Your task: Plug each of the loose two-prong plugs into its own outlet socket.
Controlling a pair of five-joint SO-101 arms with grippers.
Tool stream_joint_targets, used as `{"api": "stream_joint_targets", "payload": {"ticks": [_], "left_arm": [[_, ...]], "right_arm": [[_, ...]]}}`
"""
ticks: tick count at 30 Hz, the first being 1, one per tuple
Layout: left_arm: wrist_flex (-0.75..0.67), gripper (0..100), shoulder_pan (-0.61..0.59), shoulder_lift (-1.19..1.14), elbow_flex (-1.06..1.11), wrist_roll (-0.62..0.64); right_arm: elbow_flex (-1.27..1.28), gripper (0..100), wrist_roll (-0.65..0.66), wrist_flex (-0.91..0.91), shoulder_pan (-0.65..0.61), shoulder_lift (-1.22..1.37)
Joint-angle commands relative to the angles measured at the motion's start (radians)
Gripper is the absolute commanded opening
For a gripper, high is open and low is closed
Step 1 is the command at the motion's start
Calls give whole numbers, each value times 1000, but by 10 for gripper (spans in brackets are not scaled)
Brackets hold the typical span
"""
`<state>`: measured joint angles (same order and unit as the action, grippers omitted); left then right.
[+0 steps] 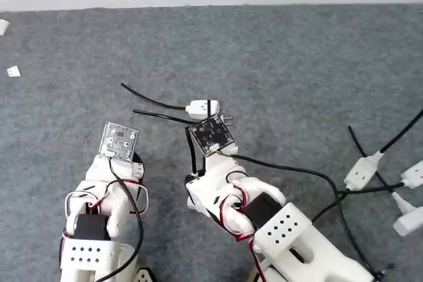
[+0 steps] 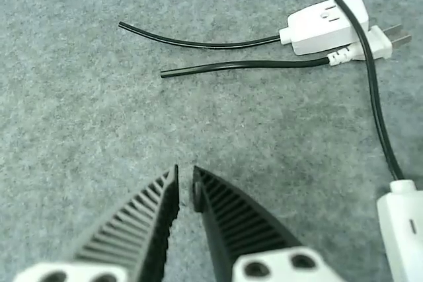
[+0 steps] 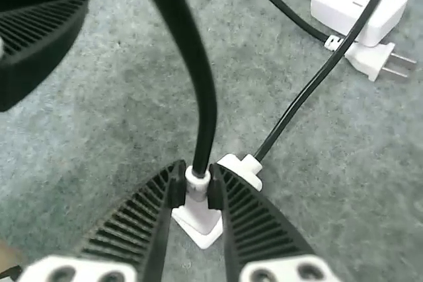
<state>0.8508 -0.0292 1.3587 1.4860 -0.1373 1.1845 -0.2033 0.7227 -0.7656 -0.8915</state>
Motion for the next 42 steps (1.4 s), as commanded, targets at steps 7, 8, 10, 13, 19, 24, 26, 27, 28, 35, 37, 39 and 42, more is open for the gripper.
{"api": "stream_joint_targets", "payload": {"ticks": [7, 8, 10, 13, 19, 24, 26, 27, 28, 35, 37, 39, 42], "left_arm": [[-9, 33, -9, 12, -5, 9], [2, 33, -9, 12, -8, 9], [17, 33, -5, 12, -12, 9], [18, 33, -5, 12, -12, 9], [20, 33, -3, 12, -10, 6], [21, 33, -3, 12, -8, 5], [21, 33, -3, 12, -8, 5], [21, 33, -3, 12, -8, 5], [21, 33, -3, 12, -8, 3], [21, 33, -3, 12, -8, 3], [21, 33, -3, 12, -7, 3], [21, 33, -3, 12, -7, 3], [21, 33, -3, 12, -7, 3]], "right_arm": [[52, 9, -3, -156, 87, -24], [54, 9, 6, -156, 90, -24], [54, 9, 11, -157, 90, -24], [55, 9, 11, -157, 90, -24], [106, 9, 40, -219, 90, -24], [115, 9, 46, -222, 88, -24], [126, 9, 46, -234, 88, -24], [137, 9, 48, -260, 88, -24], [157, 9, 54, -292, 88, -24], [222, 8, 95, -403, 85, -24], [230, 8, 97, -400, 88, -25], [244, 8, 97, -400, 90, -35], [247, 8, 97, -400, 90, -36]]}}
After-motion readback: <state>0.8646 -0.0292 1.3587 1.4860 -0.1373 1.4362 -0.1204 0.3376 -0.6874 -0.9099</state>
